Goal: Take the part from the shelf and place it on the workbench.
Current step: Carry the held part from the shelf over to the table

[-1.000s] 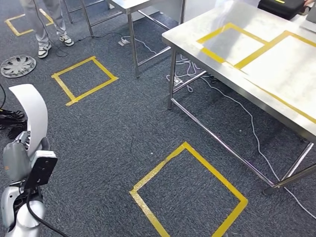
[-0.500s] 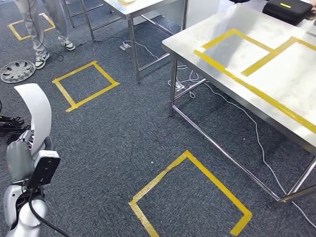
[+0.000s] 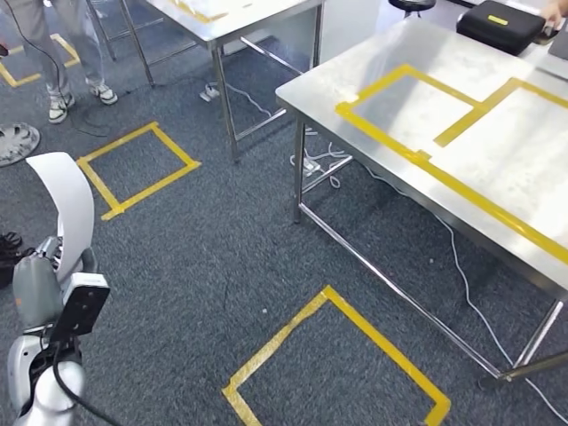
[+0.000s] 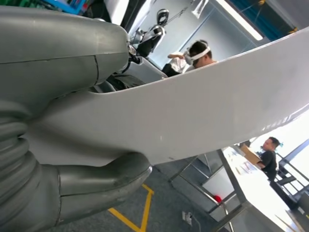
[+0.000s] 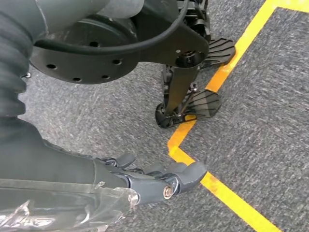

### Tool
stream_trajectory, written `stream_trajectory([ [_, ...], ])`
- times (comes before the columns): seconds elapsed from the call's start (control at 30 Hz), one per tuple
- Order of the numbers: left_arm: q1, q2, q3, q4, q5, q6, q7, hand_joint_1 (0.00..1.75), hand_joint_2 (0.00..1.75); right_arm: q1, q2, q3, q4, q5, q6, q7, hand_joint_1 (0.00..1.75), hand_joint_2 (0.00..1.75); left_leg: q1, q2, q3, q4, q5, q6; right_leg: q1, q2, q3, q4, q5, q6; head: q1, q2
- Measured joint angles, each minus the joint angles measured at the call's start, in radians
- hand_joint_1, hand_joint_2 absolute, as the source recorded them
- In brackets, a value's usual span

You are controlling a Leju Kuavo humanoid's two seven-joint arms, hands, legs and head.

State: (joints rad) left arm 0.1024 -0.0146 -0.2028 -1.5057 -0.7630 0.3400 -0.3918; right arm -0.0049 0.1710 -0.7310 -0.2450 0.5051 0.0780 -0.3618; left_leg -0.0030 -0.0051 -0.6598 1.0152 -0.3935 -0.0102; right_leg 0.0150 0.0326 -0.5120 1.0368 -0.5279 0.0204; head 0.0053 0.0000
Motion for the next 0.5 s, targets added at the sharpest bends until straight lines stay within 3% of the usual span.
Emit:
stream_trajectory([
  [0.07,-0.002,-0.001,-0.001,0.0,0.0,0.003,-0.003,1.75,1.75,0.0,0.0,-0.001,-0.001,0.0,0.001,-0.004,0.0,1.75,0.005,0.0,0.019,-0.007,-0.006,0.009,0.001,-0.006,0.005,0.021,-0.007,0.01,0.003,0.0],
  [0.1,-0.003,-0.002,-0.001,0.0,0.0,0.006,-0.006,1.75,1.75,-0.002,0.0,-0.001,-0.002,0.0,0.002,-0.008,0.0,1.75,0.006,0.001,0.028,-0.007,-0.011,0.013,0.001,-0.01,-0.01,0.055,-0.018,0.015,0.005,0.0],
  [0.2,-0.006,-0.002,-0.001,0.0,0.0,0.012,-0.014,1.75,1.75,-0.008,0.0,-0.004,-0.002,-0.001,0.007,-0.018,0.0,1.75,0.006,0.002,0.05,-0.007,-0.032,0.019,-0.001,-0.021,-0.129,0.235,-0.085,0.025,0.006,0.0],
  [0.27,-0.007,-0.002,-0.001,0.0,0.0,0.012,-0.014,1.75,1.75,-0.008,0.0,-0.006,-0.002,-0.001,0.008,-0.019,0.0,1.75,0.006,0.002,0.072,-0.007,-0.051,0.019,-0.004,-0.022,-0.181,0.27,-0.108,0.029,0.007,0.0],
  [0.3,-0.008,-0.002,-0.001,0.0,0.0,0.012,-0.014,1.75,1.75,-0.008,0.0,-0.007,-0.002,-0.001,0.008,-0.019,0.0,1.75,0.007,0.002,0.087,-0.007,-0.062,0.018,-0.005,-0.023,-0.183,0.237,-0.086,0.03,0.007,0.0],
  [0.37,-0.01,-0.003,-0.001,0.0,0.0,0.012,-0.014,1.75,1.75,-0.007,0.0,-0.008,-0.002,-0.001,0.008,-0.019,0.0,1.75,0.006,0.002,0.118,-0.006,-0.086,0.012,-0.008,-0.029,-0.163,0.114,0.018,0.03,0.007,0.0],
  [0.43,-0.012,-0.003,-0.001,0.0,0.0,0.011,-0.014,1.75,1.75,-0.007,0.0,-0.009,-0.002,-0.001,0.008,-0.019,0.0,1.75,0.004,0.003,0.136,-0.007,-0.106,0.002,-0.006,-0.036,-0.145,0.027,0.095,0.018,0.005,0.0],
  [0.5,-0.013,-0.003,-0.001,-0.001,0.0,0.009,-0.013,1.75,1.75,-0.008,0.0,-0.01,-0.002,-0.001,0.008,-0.014,0.0,1.75,0.004,0.002,0.144,-0.005,-0.114,-0.009,-0.002,-0.036,-0.136,0.01,0.104,0.001,0.004,0.0],
])
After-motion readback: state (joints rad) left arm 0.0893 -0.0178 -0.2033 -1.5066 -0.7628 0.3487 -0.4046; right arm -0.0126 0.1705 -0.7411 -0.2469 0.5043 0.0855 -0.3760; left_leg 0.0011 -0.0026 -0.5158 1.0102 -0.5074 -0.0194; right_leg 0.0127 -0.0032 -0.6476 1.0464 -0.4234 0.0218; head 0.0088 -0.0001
